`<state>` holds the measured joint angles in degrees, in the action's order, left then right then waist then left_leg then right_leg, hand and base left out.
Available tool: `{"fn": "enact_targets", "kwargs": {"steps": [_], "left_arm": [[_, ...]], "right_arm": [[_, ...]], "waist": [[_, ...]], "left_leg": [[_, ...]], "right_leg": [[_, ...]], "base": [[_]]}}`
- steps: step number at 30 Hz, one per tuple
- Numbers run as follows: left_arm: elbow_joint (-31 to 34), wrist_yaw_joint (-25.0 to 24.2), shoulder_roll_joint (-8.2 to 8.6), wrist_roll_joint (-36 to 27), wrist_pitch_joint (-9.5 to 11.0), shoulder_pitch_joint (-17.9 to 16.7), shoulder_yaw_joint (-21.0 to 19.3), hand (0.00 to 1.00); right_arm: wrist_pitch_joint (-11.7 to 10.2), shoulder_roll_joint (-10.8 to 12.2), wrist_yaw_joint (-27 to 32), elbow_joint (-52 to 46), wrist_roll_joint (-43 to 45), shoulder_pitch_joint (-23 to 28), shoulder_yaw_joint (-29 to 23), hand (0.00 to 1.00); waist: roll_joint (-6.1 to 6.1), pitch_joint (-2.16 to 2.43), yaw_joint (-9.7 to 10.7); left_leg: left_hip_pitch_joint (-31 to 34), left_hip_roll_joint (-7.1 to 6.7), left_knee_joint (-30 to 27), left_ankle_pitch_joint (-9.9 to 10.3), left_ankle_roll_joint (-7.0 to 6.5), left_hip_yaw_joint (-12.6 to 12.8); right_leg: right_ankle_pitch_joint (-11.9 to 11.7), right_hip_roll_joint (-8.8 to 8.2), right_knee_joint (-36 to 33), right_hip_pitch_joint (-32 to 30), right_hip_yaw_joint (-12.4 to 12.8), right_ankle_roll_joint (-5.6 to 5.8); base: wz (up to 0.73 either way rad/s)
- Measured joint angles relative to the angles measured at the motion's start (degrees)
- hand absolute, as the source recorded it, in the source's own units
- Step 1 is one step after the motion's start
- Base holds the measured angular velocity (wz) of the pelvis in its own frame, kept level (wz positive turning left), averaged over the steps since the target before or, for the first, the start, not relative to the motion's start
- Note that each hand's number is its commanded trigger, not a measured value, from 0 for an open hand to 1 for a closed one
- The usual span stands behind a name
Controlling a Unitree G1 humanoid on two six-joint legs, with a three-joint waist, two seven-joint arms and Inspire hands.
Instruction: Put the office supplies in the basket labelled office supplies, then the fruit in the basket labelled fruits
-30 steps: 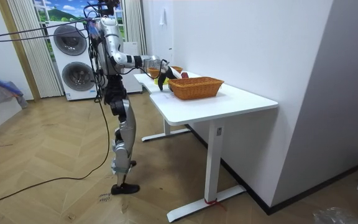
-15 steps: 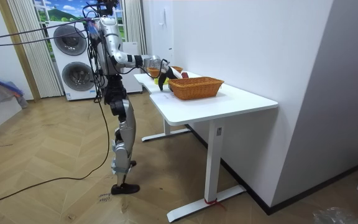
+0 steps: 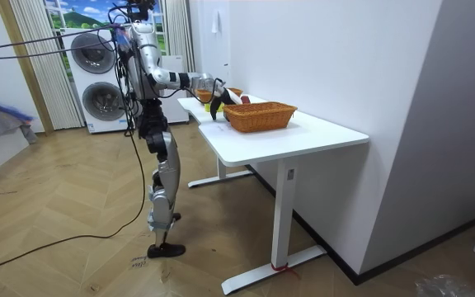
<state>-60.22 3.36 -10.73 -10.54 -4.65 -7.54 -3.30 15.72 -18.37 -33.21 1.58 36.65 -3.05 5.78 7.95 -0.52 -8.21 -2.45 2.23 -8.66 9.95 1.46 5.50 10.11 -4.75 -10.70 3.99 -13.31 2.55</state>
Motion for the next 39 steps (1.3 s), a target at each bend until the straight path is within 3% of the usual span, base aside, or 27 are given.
{"fn": "enact_targets", "kwargs": {"steps": [2, 3, 5, 6, 21, 39], "left_arm": [[0.0, 0.1, -0.02, 0.0, -0.1, 0.0, 0.0, 0.0], [0.0, 0.2, -0.04, 0.0, -0.1, 0.0, 0.0, 0.0], [0.0, 0.3, -0.06, 0.0, -0.1, 0.0, 0.0, 0.0], [0.0, 0.3, -0.06, 0.0, -0.1, 0.0, 0.0, 0.0], [0.0, 1.5, -0.02, 0.0, -0.2, 0.3, 0.1, 0.0], [0.0, 1.7, -0.02, 0.0, -0.3, 0.2, 0.1, 0.0]], "right_arm": [[0.3, 0.0, 0.0, 0.0, 0.0, 0.0, 0.1, 0.0], [0.4, 0.0, 0.0, 0.0, 0.0, 0.0, 0.3, 0.16], [0.6, 0.0, 0.0, 0.1, 0.0, 0.0, 0.4, 0.93], [0.6, 0.0, 0.0, 0.1, 0.0, 0.0, 0.4, 1.0], [0.7, 0.5, 5.6, 2.8, 9.8, -3.3, 2.0, 1.0], [1.4, 1.2, 6.7, 4.2, 8.3, -3.7, 2.0, 1.0]], "waist": [[0.09, 0.05, 0.0], [0.18, 0.11, 0.0], [0.27, 0.18, 0.0], [0.3, 0.19, 0.0], [0.32, 0.23, -1.4], [0.16, 0.16, -1.6]], "left_leg": [[0.0, 0.0, 0.0, 0.0, 0.0, -0.1], [0.0, 0.0, -0.1, 0.0, 0.01, -0.1], [0.0, 0.01, -0.1, 0.0, 0.01, -0.2], [0.0, 0.01, -0.1, 0.0, 0.01, -0.2], [0.0, -0.02, -0.1, 0.0, 0.02, -1.0], [0.4, -0.07, 0.0, 0.0, 0.06, -1.1]], "right_leg": [[0.0, 0.0, 0.0, 0.1, -0.2, 0.0], [0.0, 0.0, 0.0, 0.1, -0.4, -0.01], [0.0, -0.03, 0.0, 0.1, -0.8, -0.01], [0.0, -0.05, 0.0, 0.1, -1.0, -0.02], [0.0, -0.04, 0.1, 0.0, -1.5, -0.02], [0.0, -0.04, 0.1, 0.0, -1.5, -0.03]], "base": [[0.02], [0.0], [0.0], [0.0], [0.02], [-0.01]]}}
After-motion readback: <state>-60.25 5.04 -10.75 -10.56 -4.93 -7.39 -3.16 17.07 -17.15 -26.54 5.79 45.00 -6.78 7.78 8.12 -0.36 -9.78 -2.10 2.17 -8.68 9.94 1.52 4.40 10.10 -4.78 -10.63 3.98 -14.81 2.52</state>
